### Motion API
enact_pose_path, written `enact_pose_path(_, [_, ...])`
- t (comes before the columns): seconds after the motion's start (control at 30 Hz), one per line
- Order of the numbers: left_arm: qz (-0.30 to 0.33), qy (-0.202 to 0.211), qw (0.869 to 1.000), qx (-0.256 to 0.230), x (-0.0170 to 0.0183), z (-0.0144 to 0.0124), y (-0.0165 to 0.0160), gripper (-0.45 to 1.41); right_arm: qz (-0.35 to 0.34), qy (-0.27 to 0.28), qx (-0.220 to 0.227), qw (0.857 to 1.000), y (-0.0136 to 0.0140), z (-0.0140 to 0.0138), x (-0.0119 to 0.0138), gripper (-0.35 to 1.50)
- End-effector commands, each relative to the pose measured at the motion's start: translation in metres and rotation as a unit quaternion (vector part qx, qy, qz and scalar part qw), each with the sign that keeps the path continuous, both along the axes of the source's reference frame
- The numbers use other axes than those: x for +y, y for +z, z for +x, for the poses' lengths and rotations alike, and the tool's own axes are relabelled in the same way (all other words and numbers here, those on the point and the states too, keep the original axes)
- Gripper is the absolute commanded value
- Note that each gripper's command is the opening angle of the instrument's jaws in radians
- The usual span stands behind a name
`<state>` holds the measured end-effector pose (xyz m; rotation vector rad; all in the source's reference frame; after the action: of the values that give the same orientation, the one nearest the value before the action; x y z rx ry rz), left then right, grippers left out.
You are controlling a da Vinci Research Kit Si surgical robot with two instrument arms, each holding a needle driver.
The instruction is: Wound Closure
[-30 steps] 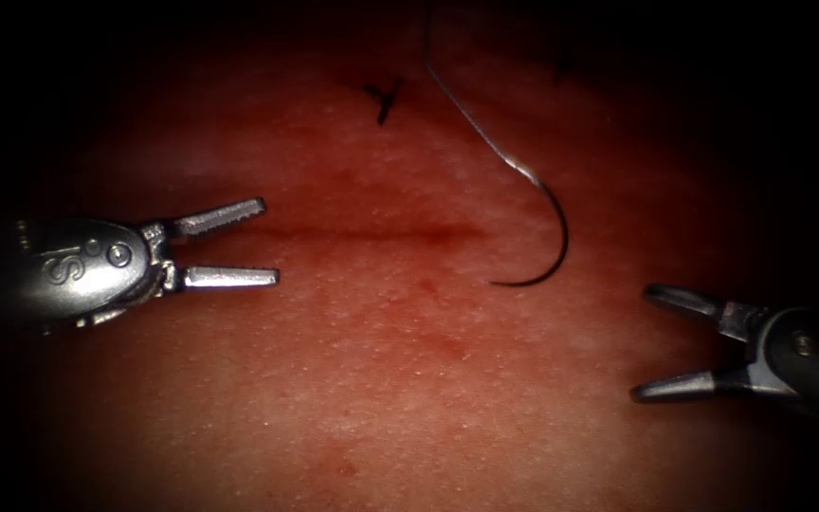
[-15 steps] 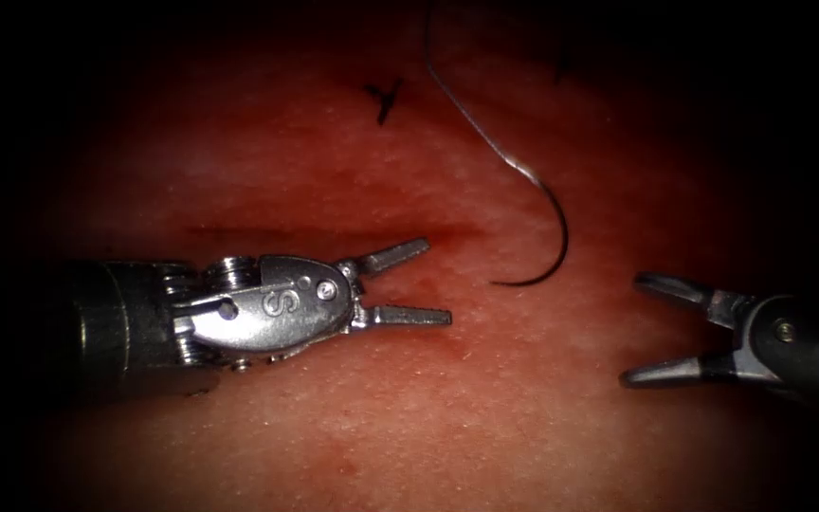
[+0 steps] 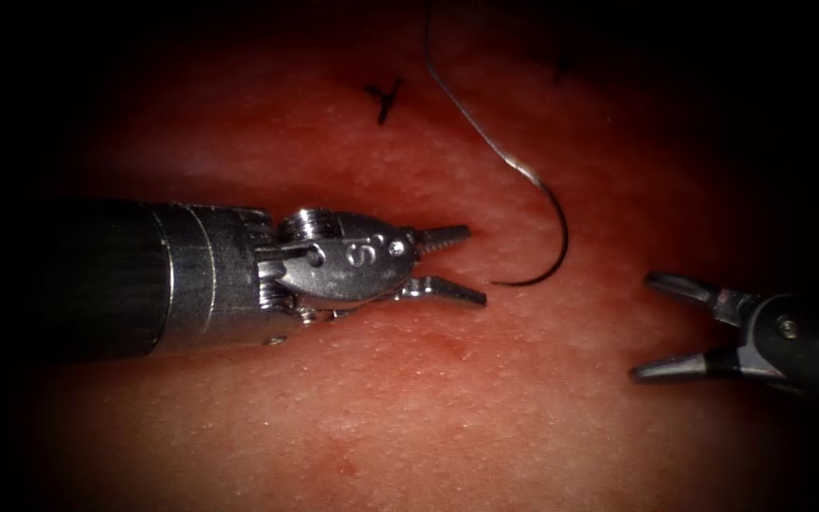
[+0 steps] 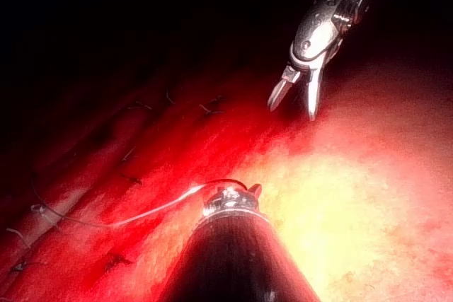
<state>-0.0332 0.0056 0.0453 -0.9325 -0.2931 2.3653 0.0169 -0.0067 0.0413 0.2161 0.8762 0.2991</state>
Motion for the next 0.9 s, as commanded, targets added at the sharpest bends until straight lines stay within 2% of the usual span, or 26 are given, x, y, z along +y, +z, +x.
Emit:
enact_pose_path(0.03, [-0.001, 0.002, 1.0, 0.01, 0.0007, -0.001, 0.0009, 0.25, -0.001, 0.0, -0.004, 1.0, 0.0003, 0.0003, 0.0004, 0.42])
enact_pose_path(0.27, [0.009, 0.023, 0.999, 0.046, 0.0003, -0.0033, 0.0043, 0.27, -0.002, 0.007, -0.017, 1.0, 0.0004, -0.0002, 0.0005, 0.45])
enact_pose_path(0.37, [0.029, 0.041, 0.998, 0.041, -0.0002, -0.0042, 0.0054, 0.32, -0.002, 0.008, -0.017, 1.0, 0.0005, -0.0002, 0.0005, 0.45])
enact_pose_path(0.53, [0.053, 0.036, 0.997, 0.037, 0.0, -0.0052, 0.0061, 0.35, -0.002, 0.008, -0.019, 1.0, 0.0007, -0.0001, 0.0005, 0.45])
enact_pose_path(0.9, [0.076, 0.062, 0.993, 0.063, -0.0003, -0.0064, 0.0083, 0.33, -0.002, 0.007, -0.022, 1.0, 0.001, 0.0002, 0.0004, 0.45])
